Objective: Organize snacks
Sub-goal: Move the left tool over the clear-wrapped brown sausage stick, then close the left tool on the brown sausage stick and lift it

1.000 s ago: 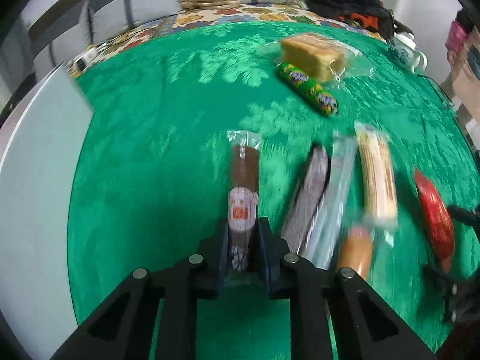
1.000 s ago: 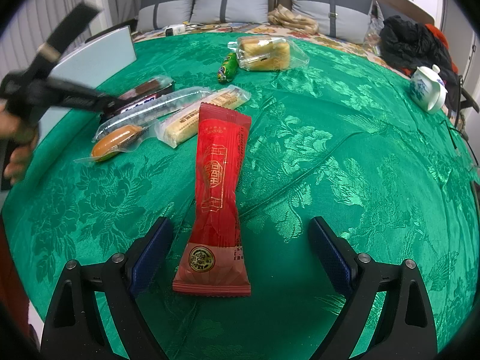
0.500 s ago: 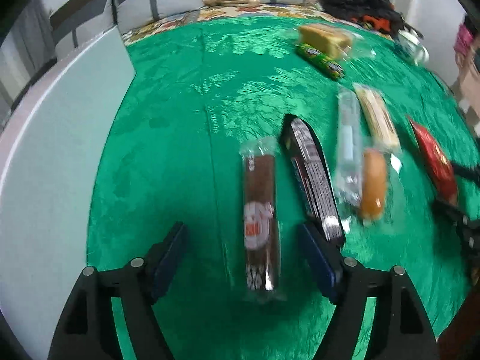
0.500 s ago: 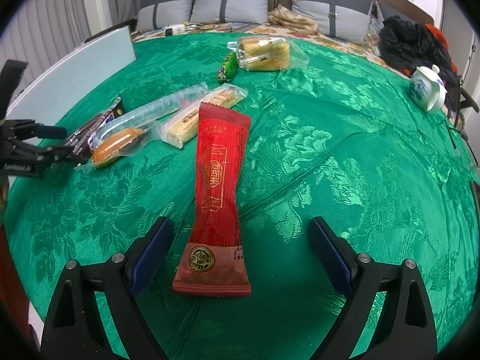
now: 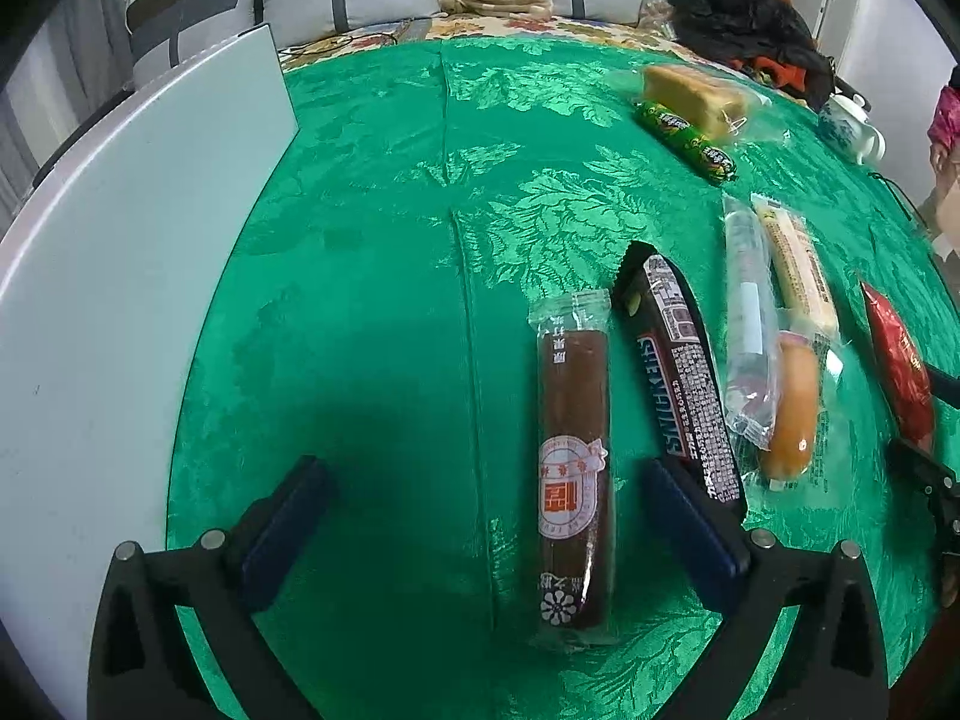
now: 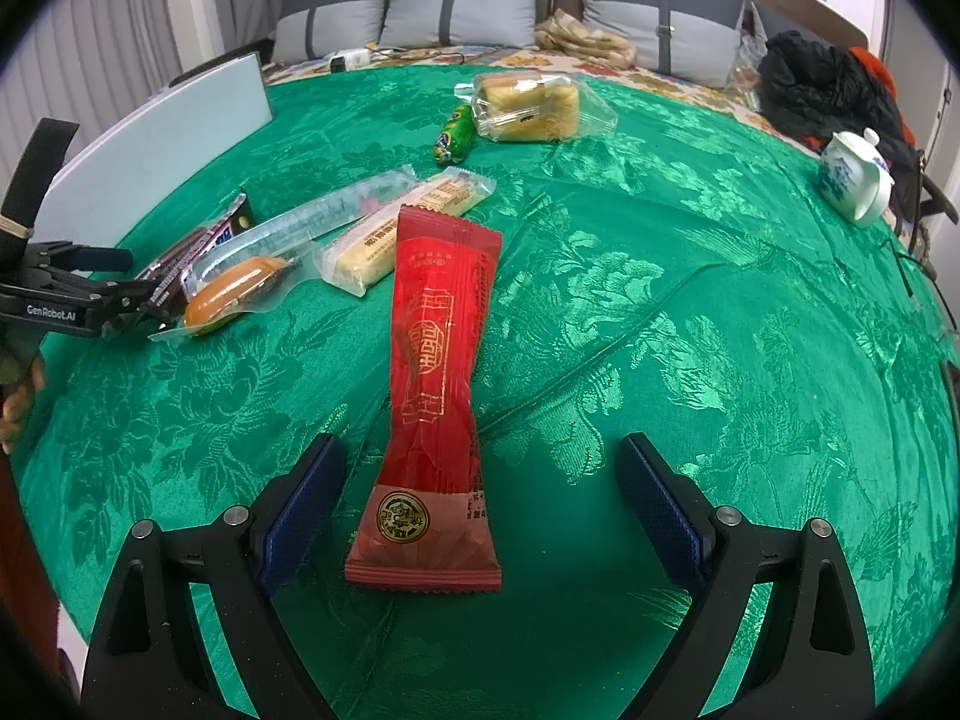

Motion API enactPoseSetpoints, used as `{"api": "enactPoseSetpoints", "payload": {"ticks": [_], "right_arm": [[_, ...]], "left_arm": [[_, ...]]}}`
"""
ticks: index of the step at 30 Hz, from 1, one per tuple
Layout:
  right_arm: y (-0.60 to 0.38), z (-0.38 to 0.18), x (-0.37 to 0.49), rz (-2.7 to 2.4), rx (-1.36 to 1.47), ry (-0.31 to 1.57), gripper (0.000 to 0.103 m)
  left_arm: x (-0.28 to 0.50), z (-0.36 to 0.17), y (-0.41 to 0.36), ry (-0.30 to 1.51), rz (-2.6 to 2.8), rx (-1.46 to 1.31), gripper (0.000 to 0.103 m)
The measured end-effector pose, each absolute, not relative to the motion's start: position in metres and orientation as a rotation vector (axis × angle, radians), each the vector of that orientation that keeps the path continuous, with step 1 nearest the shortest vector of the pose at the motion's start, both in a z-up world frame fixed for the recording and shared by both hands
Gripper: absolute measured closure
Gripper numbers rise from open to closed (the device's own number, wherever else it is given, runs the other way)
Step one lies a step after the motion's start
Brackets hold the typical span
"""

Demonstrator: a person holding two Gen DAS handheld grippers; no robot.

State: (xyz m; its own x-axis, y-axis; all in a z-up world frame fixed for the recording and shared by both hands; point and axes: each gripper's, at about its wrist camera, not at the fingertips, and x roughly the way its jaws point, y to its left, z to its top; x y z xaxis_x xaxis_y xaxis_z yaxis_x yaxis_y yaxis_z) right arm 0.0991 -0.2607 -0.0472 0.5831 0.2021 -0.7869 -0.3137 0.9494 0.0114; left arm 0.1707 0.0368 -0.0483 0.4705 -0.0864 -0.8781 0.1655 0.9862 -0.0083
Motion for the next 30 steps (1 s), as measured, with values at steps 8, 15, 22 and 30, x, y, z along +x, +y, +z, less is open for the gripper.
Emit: {"api": "enactPoseSetpoints", "payload": {"ticks": [8,15,22,30], "right_arm": [[-0.260,-0.047,0.099,0.302,-0.134,0.900,0.008],[-0.261,-0.047,0.100,0.302,-0.134,0.900,0.008],[-0.261,-0.047,0.100,0.302,-0.133,0.899,0.008],[-0.261,-0.047,0.099,0.302,-0.134,0.899,0.008]], "left_arm": [[0.175,-0.047,0.035,1.082,-0.134,0.068,0.000],[0.179,-0.048,0.035,1.068,-0.120,0.057,0.000],[0.193,-0.048,0.033,1.095,-0.121,0.060,0.000],[0.200,-0.048,0.032,1.118,-0.118,0.062,0.000]]}}
